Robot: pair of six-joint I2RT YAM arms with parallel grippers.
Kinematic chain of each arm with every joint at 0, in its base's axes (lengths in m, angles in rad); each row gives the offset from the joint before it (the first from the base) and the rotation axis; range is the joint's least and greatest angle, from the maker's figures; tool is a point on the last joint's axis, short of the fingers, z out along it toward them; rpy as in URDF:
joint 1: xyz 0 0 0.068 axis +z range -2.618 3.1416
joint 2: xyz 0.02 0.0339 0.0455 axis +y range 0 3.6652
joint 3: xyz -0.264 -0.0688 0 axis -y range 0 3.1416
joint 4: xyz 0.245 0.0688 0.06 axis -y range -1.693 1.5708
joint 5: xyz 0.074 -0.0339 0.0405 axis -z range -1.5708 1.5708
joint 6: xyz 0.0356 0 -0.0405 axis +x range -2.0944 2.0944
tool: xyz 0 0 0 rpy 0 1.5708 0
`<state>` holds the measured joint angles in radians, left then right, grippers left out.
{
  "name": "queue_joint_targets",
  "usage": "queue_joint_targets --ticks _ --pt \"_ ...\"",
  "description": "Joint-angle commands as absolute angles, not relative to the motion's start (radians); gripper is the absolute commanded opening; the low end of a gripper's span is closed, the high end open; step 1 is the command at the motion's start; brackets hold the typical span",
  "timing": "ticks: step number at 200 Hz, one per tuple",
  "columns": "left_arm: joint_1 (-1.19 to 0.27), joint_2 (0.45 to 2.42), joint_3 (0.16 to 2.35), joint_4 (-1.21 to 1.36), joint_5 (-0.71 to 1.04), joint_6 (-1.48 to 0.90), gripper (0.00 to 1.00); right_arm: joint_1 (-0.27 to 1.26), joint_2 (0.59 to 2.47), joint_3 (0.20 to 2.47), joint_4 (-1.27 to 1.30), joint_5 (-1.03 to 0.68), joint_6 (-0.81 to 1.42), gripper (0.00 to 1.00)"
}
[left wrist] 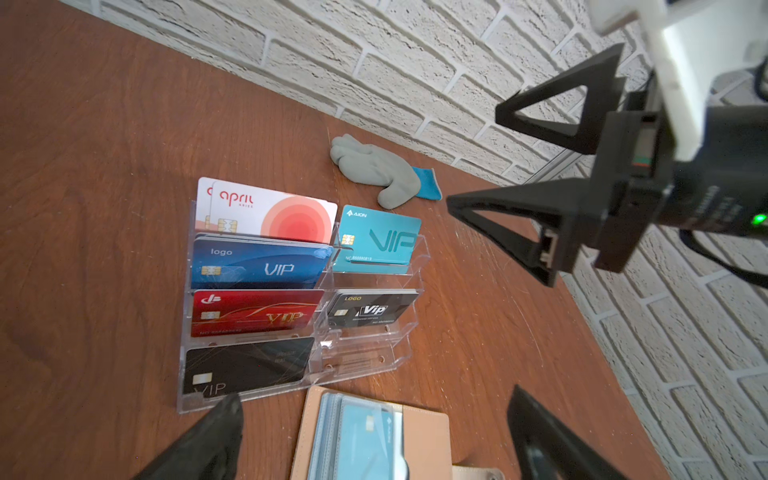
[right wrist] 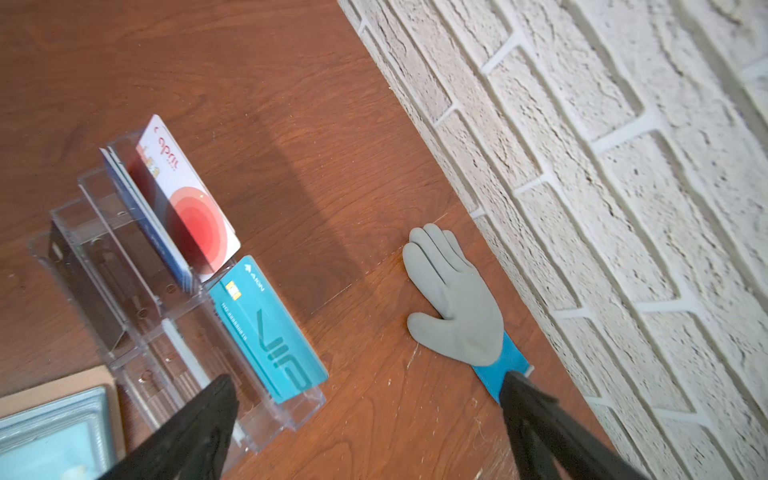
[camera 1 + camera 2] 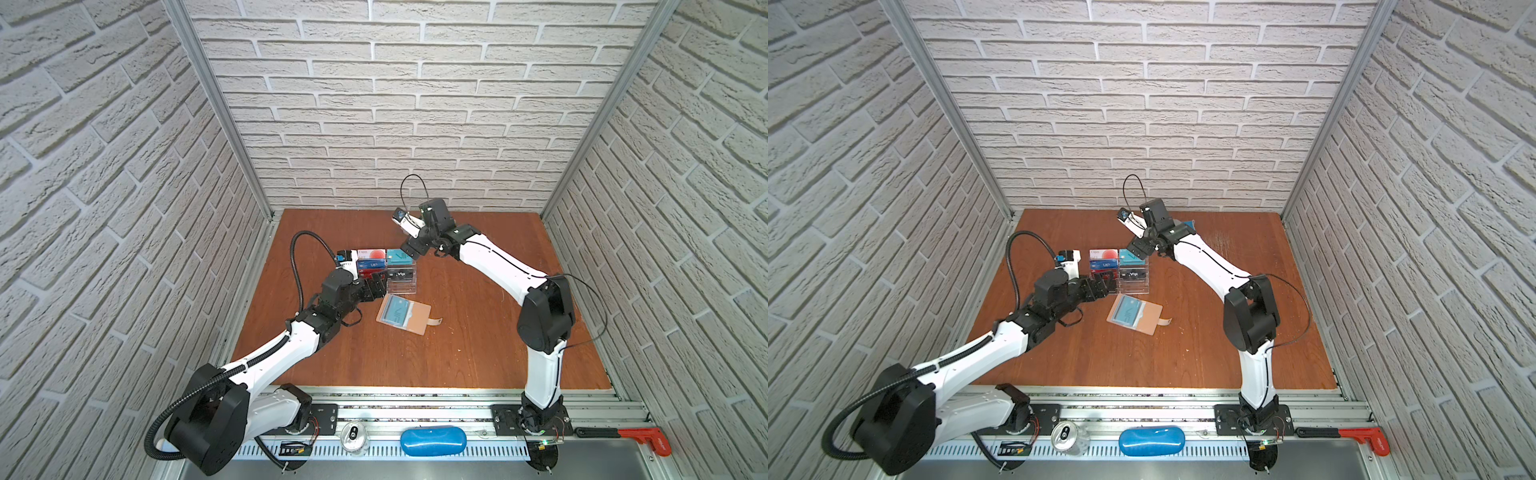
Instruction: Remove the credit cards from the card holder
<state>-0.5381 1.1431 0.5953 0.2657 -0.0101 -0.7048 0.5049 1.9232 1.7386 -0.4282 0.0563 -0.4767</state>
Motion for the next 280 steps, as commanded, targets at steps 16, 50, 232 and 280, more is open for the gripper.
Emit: queue_joint_targets --ticks 16,50,232,280 --pt "-0.539 1.052 0.603 0.231 -0.057 -0.620 0.98 0.489 1.719 1.546 -0.328 0.092 -0.385 1.00" --pt "-0.505 0.989 0.652 0.112 -0.122 -0.527 0.98 0.419 1.500 1.313 -0.256 0.113 -0.228 1.00" --pt "-0.026 1.368 0.411 0.630 -0.527 -0.233 0.98 0.330 1.009 0.344 0.348 0.696 -0.018 1.00" --pt "-0.003 1.494 0.340 0.961 -0.511 -0.156 0.98 0.316 1.248 0.378 0.554 0.700 -0.055 1.00"
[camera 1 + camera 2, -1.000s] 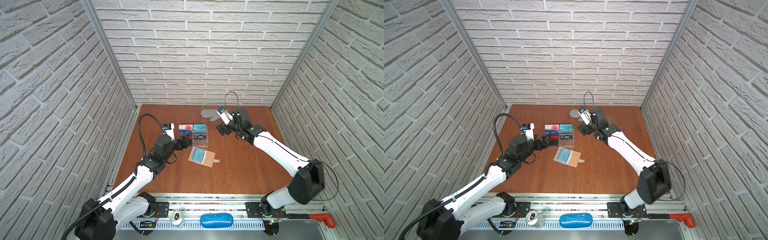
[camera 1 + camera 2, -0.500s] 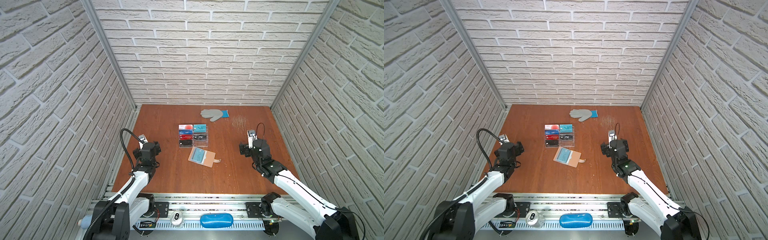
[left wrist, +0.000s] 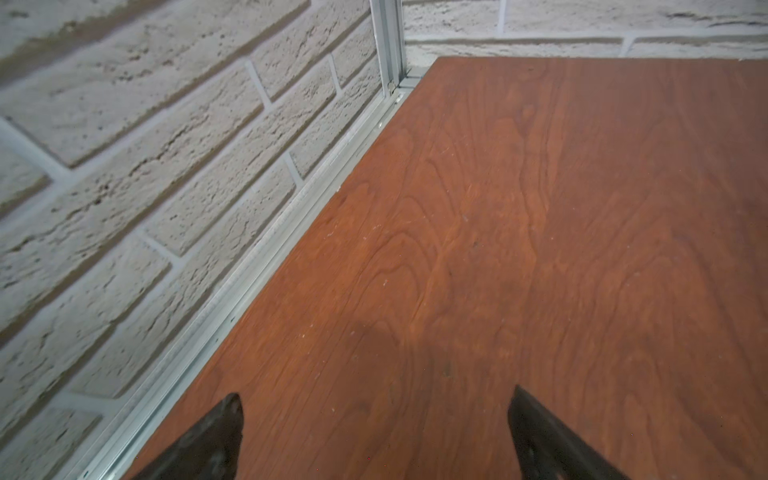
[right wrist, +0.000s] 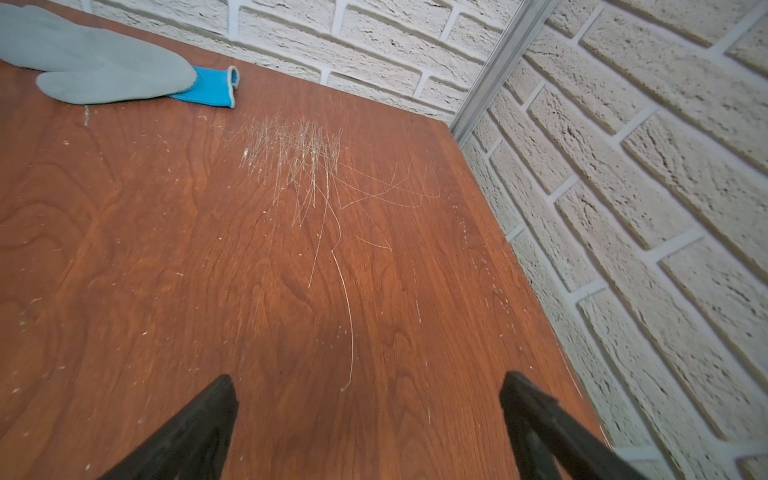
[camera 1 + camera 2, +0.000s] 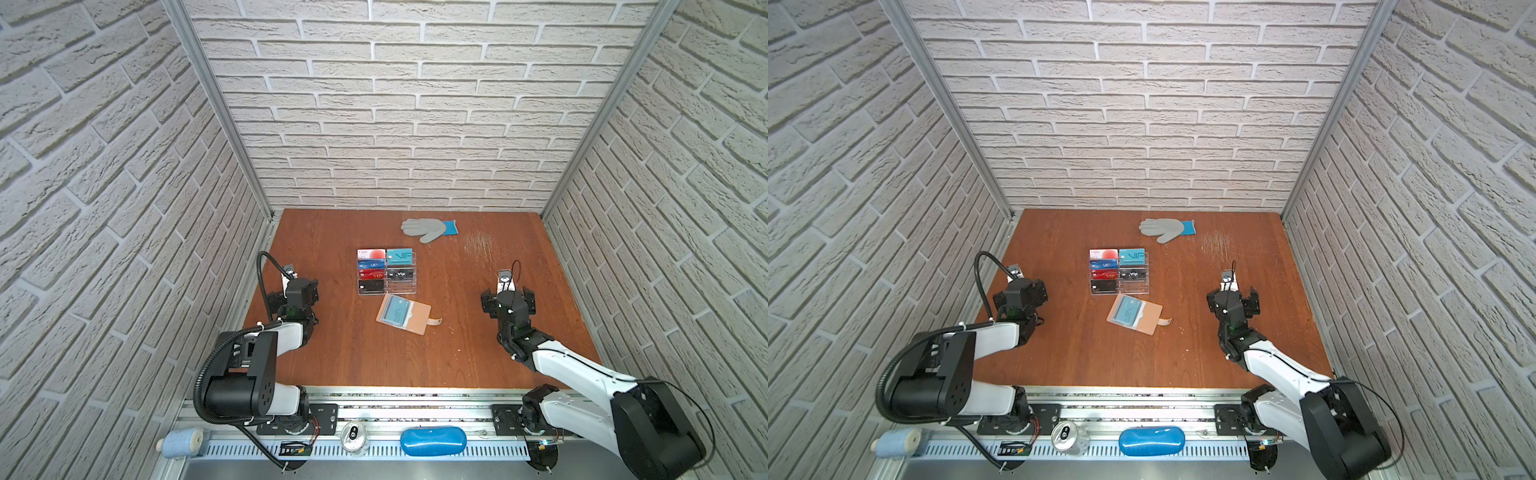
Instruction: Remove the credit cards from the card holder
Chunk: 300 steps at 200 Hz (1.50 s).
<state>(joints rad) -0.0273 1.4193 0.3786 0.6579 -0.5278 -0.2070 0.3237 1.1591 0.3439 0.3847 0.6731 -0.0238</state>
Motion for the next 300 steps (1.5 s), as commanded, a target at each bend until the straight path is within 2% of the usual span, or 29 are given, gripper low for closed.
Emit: queue_joint_targets --ticks 1,12,22,31,67,96,131,153,169,185,198,208,218,227,236,246,300 --pt "-0.002 1.498 0.340 0.970 -0.508 -0.153 0.98 0.316 1.252 0.378 0.557 0.699 -0.056 1.00" --pt "-0.002 1.472 0.373 0.852 -0.461 -0.161 0.98 0.312 1.304 0.388 0.600 0.681 -0.060 1.00" --pt "0.002 1.507 0.375 0.911 -0.450 -0.142 0.98 0.311 1.328 0.410 0.589 0.657 -0.067 1.00" --pt "0.002 1.493 0.393 0.839 -0.429 -0.150 0.98 0.310 1.351 0.422 0.606 0.643 -0.082 1.00" --pt "0.002 1.528 0.430 0.817 -0.360 -0.120 0.98 0.304 1.405 0.455 0.624 0.585 -0.118 1.00" --pt "0.012 1.531 0.437 0.800 -0.336 -0.125 0.98 0.299 1.468 0.438 0.747 0.548 -0.139 1.00" --pt "0.023 1.531 0.445 0.782 -0.318 -0.132 0.98 0.256 1.458 0.430 0.739 0.515 -0.089 1.00" --pt "0.028 1.529 0.442 0.786 -0.307 -0.137 0.98 0.169 1.435 0.402 0.744 0.393 -0.011 1.00" --pt "0.055 1.520 0.415 0.825 -0.266 -0.156 0.98 0.082 1.442 0.379 0.759 0.241 0.041 1.00" --pt "0.064 1.514 0.372 0.895 -0.243 -0.161 0.98 0.071 1.512 0.312 0.984 0.241 0.045 1.00" --pt "0.071 1.523 0.353 0.924 -0.232 -0.172 0.98 0.069 1.485 0.331 0.903 0.240 0.050 1.00" --pt "0.064 1.596 0.323 1.083 -0.241 -0.145 0.98 0.069 1.474 0.340 0.870 0.237 0.051 1.00" --pt "0.064 1.553 0.353 0.938 -0.238 -0.162 0.98 0.068 1.479 0.336 0.886 0.236 0.051 1.00" --pt "0.046 1.590 0.357 1.009 -0.258 -0.128 0.98 0.068 1.479 0.334 0.889 0.235 0.051 1.00" --pt "0.048 1.563 0.369 0.927 -0.247 -0.142 0.98 0.068 1.476 0.334 0.887 0.236 0.051 1.00" --pt "0.049 1.584 0.360 0.991 -0.250 -0.134 0.98 0.067 1.476 0.333 0.889 0.235 0.051 1.00" --pt "0.047 1.572 0.360 0.967 -0.250 -0.137 0.98 0.069 1.475 0.333 0.889 0.236 0.051 1.00"
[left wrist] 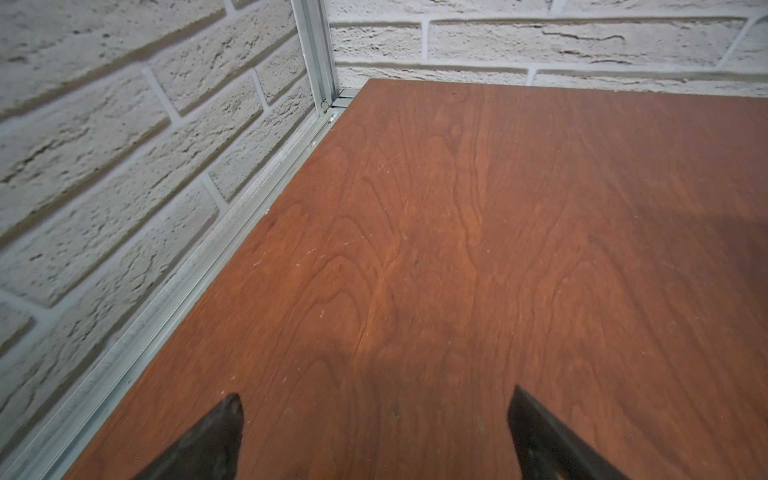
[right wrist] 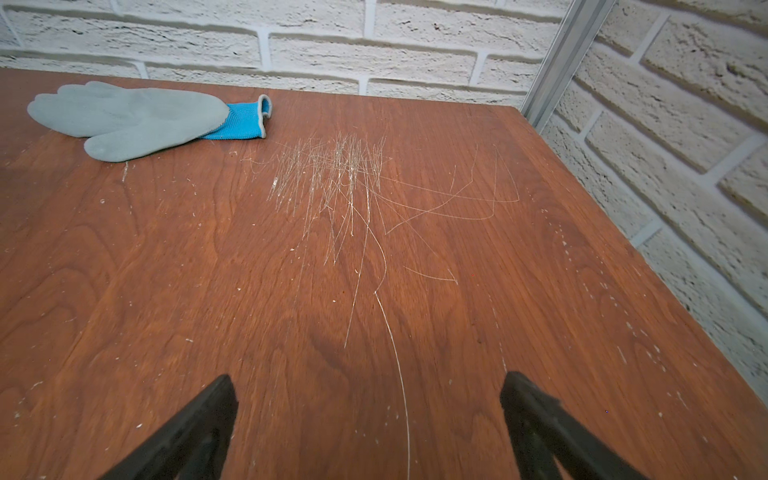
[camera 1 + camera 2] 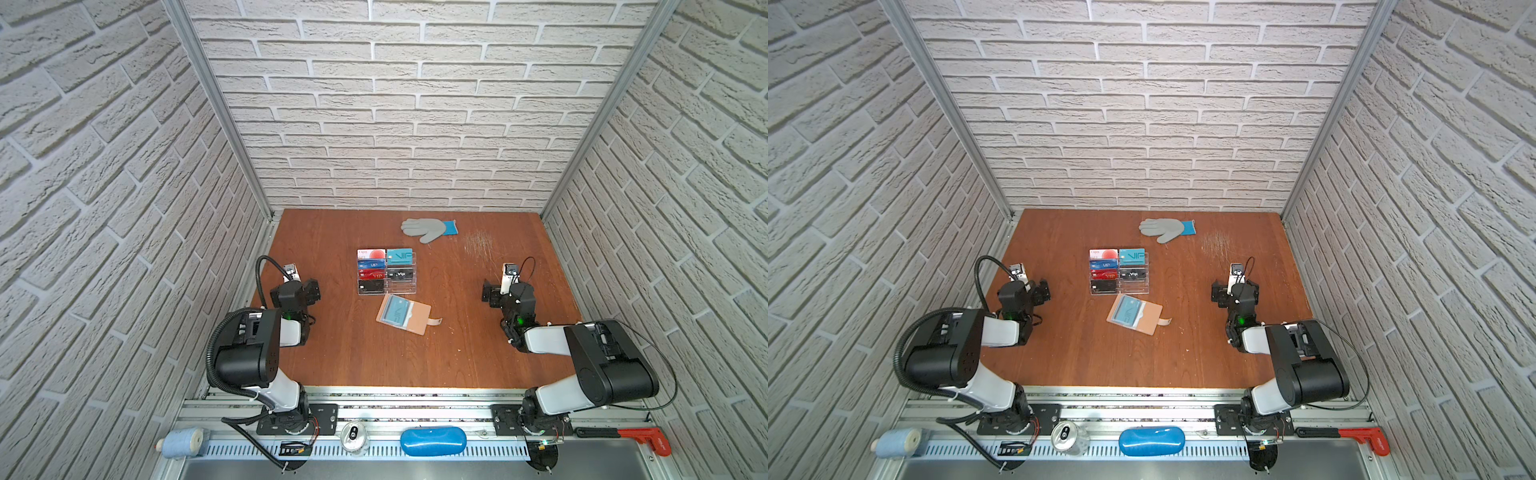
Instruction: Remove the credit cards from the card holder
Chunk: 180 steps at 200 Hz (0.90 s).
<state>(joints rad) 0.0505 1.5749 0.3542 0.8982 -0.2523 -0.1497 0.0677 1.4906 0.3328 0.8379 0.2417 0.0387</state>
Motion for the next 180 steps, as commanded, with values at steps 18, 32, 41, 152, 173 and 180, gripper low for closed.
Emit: queue_joint_targets --ticks 18,32,41,152,173,180 --pt "0.044 1.573 0.359 0.972 -0.252 -0.135 0.98 0.069 1.474 0.333 0.891 0.236 0.049 1.00" --pt "0.044 1.575 0.359 0.976 -0.252 -0.136 0.98 0.067 1.474 0.333 0.891 0.236 0.049 1.00" --pt "0.044 1.574 0.359 0.973 -0.252 -0.135 0.98 0.068 1.475 0.332 0.891 0.235 0.049 1.00" --pt "0.044 1.574 0.359 0.974 -0.251 -0.136 0.98 0.068 1.476 0.333 0.890 0.236 0.050 1.00" --pt "0.044 1.574 0.359 0.975 -0.252 -0.135 0.98 0.068 1.476 0.335 0.889 0.236 0.050 1.00" --pt "0.044 1.574 0.359 0.974 -0.252 -0.135 0.98 0.067 1.476 0.334 0.889 0.236 0.049 1.00"
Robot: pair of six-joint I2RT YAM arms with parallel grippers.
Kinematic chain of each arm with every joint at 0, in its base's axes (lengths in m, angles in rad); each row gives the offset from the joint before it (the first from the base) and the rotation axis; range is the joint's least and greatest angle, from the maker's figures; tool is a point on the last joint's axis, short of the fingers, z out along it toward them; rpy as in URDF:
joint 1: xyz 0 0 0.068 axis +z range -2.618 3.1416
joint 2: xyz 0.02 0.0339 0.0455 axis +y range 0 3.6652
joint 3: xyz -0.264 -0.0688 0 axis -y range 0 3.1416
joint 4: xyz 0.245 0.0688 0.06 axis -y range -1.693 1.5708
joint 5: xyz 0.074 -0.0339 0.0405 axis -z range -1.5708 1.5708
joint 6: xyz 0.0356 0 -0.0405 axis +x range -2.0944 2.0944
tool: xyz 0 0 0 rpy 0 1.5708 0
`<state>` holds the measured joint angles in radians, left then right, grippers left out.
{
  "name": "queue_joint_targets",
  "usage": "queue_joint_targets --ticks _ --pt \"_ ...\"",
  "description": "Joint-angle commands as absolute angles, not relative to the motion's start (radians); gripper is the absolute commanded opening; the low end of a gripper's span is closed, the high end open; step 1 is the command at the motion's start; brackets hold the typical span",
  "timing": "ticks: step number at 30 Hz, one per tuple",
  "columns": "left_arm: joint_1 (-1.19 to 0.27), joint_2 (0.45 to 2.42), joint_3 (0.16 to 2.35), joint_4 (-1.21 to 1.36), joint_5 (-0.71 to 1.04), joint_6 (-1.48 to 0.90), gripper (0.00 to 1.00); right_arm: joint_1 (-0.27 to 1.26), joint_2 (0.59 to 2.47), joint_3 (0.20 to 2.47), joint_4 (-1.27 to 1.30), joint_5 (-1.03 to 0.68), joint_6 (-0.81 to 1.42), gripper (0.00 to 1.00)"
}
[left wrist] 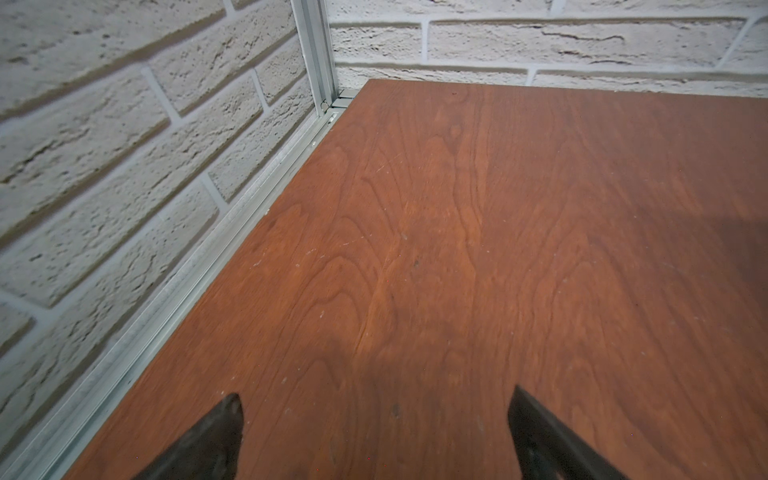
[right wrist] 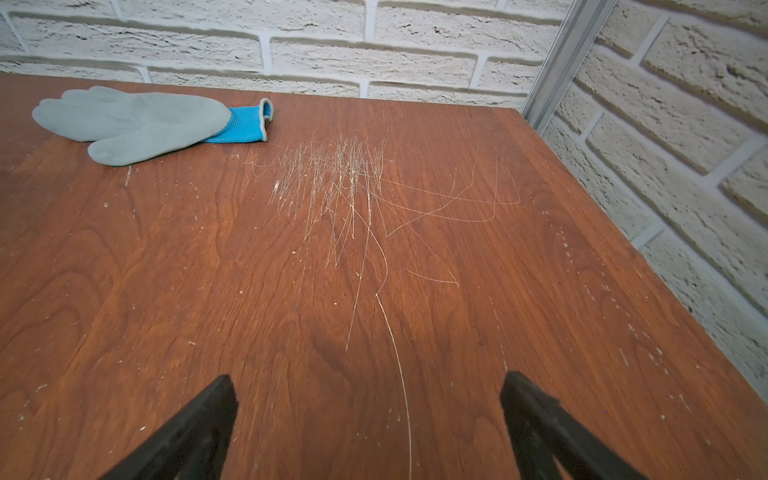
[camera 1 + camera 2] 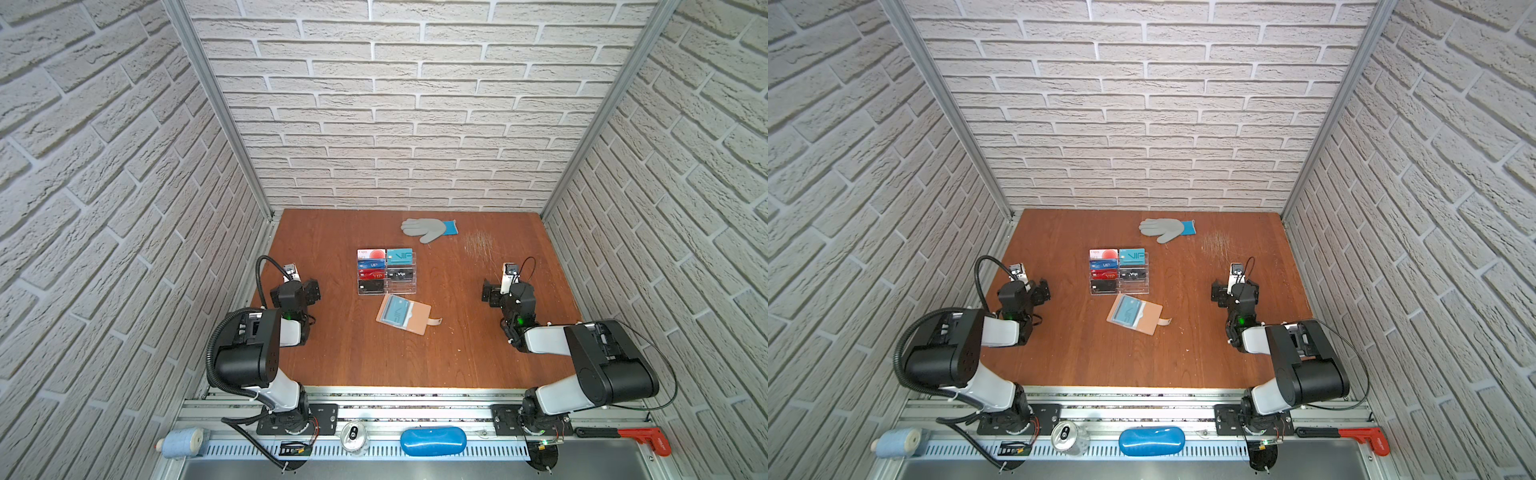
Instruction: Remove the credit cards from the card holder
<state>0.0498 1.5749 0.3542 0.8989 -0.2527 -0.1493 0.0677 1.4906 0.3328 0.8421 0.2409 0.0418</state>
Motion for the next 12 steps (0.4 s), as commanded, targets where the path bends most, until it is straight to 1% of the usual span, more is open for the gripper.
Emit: queue_joint_targets --ticks 1,3,5,12 --pt "0.044 1.574 0.359 0.975 -0.252 -0.136 0.98 0.067 1.476 0.334 0.889 0.236 0.049 1.00" --pt "0.043 1.574 0.359 0.974 -0.251 -0.135 0.98 0.068 1.477 0.334 0.888 0.236 0.050 1.00" --pt "0.044 1.574 0.359 0.975 -0.252 -0.135 0.98 0.069 1.483 0.350 0.865 0.198 0.029 1.00" --pt "0.044 1.574 0.359 0.974 -0.252 -0.135 0.98 0.069 1.470 0.348 0.855 0.194 0.032 1.00"
